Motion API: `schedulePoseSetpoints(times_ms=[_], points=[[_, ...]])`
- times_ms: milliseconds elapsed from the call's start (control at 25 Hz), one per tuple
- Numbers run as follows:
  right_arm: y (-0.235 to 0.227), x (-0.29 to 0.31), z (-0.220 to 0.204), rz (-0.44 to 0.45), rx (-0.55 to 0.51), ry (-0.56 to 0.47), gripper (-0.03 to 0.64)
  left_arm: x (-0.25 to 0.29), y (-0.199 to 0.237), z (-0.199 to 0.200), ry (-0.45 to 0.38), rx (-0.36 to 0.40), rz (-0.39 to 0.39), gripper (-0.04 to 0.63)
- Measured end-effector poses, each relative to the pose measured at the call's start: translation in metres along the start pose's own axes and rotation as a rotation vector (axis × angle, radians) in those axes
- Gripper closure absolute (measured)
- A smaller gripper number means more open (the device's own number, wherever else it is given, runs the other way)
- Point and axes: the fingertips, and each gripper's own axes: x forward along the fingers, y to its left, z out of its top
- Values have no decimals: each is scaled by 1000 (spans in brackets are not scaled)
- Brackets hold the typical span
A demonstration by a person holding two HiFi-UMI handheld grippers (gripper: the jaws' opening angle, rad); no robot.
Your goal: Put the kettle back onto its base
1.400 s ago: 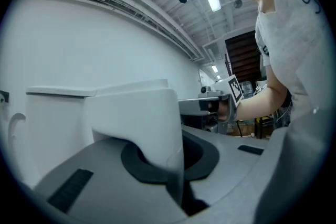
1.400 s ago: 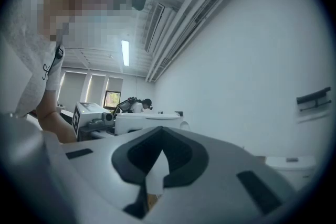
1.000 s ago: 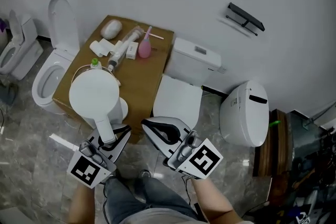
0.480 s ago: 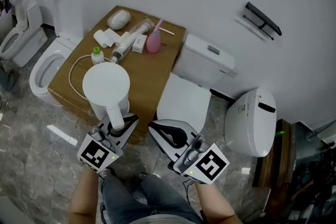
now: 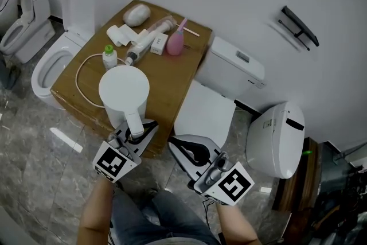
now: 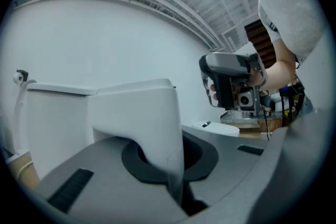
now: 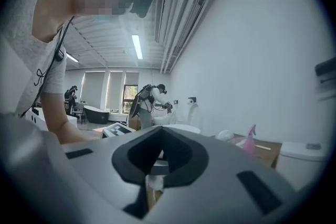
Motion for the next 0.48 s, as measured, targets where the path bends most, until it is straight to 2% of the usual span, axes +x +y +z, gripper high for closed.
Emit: schedulePoseSetpoints(times_ms=[160,360,480], points=[[-2,-1,-2,6,16,8,609,4,6,1,-4,-61,-1,585],[-4,1,0,6,15,-10,609,5,8,-1,-8,-69,-14,584],[-3,0,3,9,18,-2,609,4,6,-3,31,-54,-28,581]])
